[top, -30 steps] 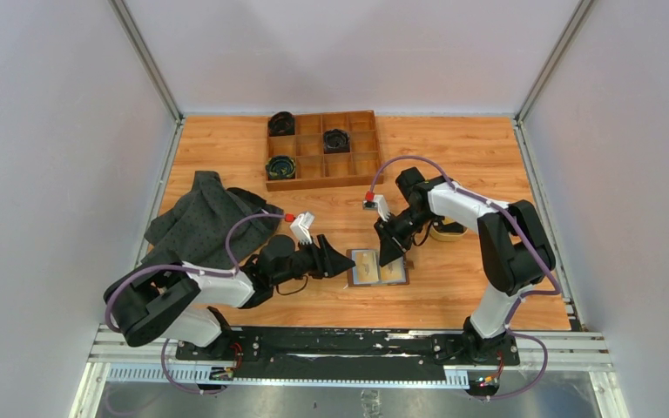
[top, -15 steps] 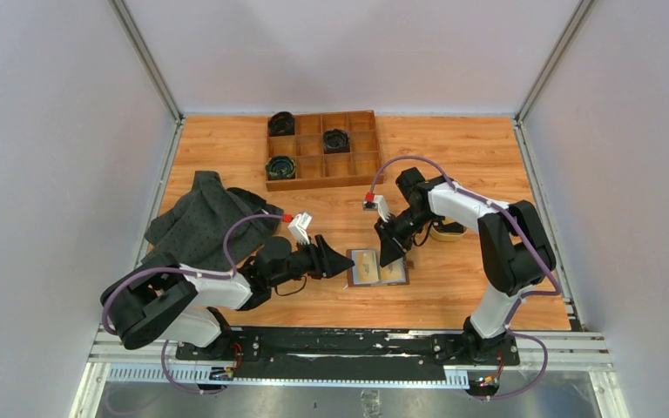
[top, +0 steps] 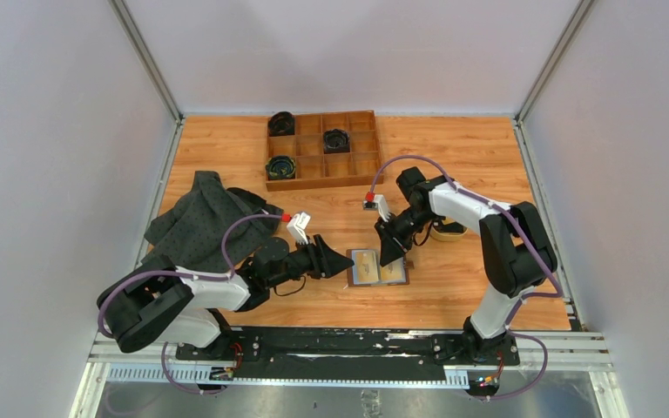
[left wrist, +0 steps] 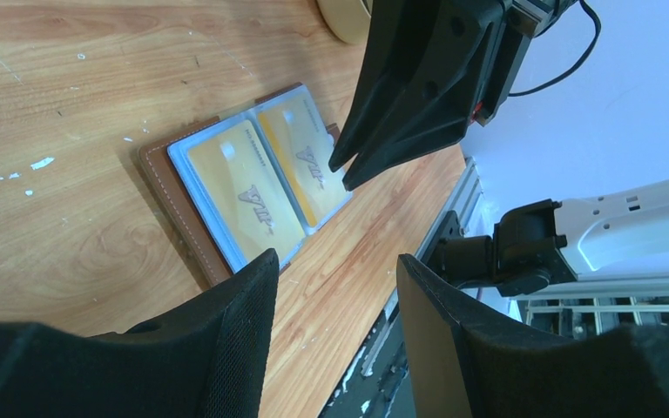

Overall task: Put the credit cards into the card holder
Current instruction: Insert the credit card into the card holder.

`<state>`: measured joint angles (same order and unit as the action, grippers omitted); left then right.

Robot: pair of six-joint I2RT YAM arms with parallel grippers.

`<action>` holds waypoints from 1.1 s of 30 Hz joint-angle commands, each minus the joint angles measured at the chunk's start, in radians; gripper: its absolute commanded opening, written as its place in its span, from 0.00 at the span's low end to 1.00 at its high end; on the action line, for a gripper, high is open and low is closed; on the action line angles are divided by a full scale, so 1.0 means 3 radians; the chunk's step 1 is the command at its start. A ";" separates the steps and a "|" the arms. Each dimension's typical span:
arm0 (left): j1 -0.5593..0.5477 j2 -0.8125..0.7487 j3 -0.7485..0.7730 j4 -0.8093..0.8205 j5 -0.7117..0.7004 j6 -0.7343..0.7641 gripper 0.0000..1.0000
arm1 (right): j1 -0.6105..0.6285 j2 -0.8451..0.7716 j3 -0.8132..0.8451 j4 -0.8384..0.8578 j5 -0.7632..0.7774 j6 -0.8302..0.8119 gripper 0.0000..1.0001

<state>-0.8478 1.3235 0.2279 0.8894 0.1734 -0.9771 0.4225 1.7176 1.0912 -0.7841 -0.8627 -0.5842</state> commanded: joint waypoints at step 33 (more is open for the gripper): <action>-0.0099 0.0908 0.0211 0.0456 0.0061 -0.0056 0.51 | 0.0114 0.0601 0.0203 0.0095 0.0014 0.0450 0.20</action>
<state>-0.8680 1.5753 0.2718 0.9840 0.1883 -0.9955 0.4385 1.8755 1.1324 -0.7658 -0.8494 -0.4808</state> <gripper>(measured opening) 0.511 0.199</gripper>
